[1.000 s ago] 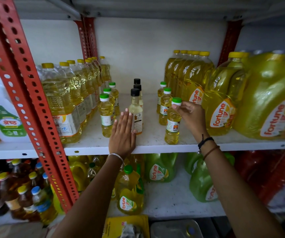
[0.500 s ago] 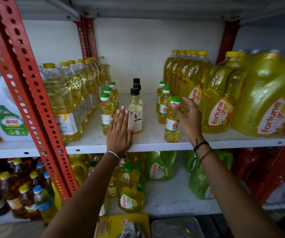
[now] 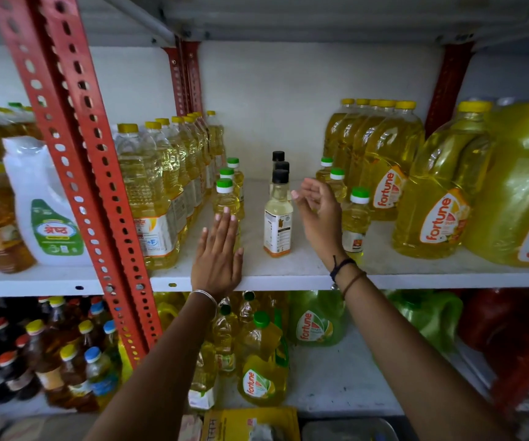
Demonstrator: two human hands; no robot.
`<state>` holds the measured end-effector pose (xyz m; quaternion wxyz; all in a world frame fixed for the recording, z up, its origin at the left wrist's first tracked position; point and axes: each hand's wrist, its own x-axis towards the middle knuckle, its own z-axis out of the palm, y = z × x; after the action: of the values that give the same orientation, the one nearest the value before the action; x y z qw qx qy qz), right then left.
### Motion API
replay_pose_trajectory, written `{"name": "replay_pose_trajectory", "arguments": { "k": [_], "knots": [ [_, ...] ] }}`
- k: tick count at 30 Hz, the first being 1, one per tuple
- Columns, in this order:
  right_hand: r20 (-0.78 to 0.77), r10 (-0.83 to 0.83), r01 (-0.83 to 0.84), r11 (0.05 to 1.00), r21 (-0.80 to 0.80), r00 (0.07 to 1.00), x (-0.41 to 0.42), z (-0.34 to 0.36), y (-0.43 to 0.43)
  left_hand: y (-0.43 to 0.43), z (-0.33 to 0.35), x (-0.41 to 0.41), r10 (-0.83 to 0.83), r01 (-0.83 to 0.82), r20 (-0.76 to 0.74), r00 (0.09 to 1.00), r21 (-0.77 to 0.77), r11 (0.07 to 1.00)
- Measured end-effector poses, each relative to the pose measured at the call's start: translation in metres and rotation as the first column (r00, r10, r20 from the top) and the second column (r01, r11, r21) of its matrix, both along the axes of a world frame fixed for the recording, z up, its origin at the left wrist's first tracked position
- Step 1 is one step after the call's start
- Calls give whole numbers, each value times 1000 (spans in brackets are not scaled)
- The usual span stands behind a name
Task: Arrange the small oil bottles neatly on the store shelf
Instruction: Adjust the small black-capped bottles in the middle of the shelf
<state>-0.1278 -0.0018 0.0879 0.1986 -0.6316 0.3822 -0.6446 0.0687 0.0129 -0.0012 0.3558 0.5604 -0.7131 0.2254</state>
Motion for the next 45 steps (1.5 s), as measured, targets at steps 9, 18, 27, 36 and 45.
{"name": "replay_pose_trajectory", "arguments": {
  "k": [9, 18, 27, 36, 45],
  "knots": [
    [-76, 140, -121, 971, 207, 987, 13, 3, -40, -1, -2, 3, -21, 21, 6, 1000, -33, 999],
    [-138, 5, 21, 981, 191, 990, 12, 4, -44, -2, -4, 4, -19, 19, 10, 1000, -15, 1000],
    [-84, -78, 92, 980, 178, 993, 19, 2, -40, -2, -4, 4, -24, 24, 4, 1000, -6, 1000],
    [22, 68, -70, 992, 107, 997, 16, 11, -35, -3, -5, 5, -16, 16, 7, 1000, 0, 1000],
    [44, 39, -44, 994, 98, 998, 12, 16, -25, -1, -4, 3, -17, 17, 1, 1000, 4, 1000]
  ]
}}
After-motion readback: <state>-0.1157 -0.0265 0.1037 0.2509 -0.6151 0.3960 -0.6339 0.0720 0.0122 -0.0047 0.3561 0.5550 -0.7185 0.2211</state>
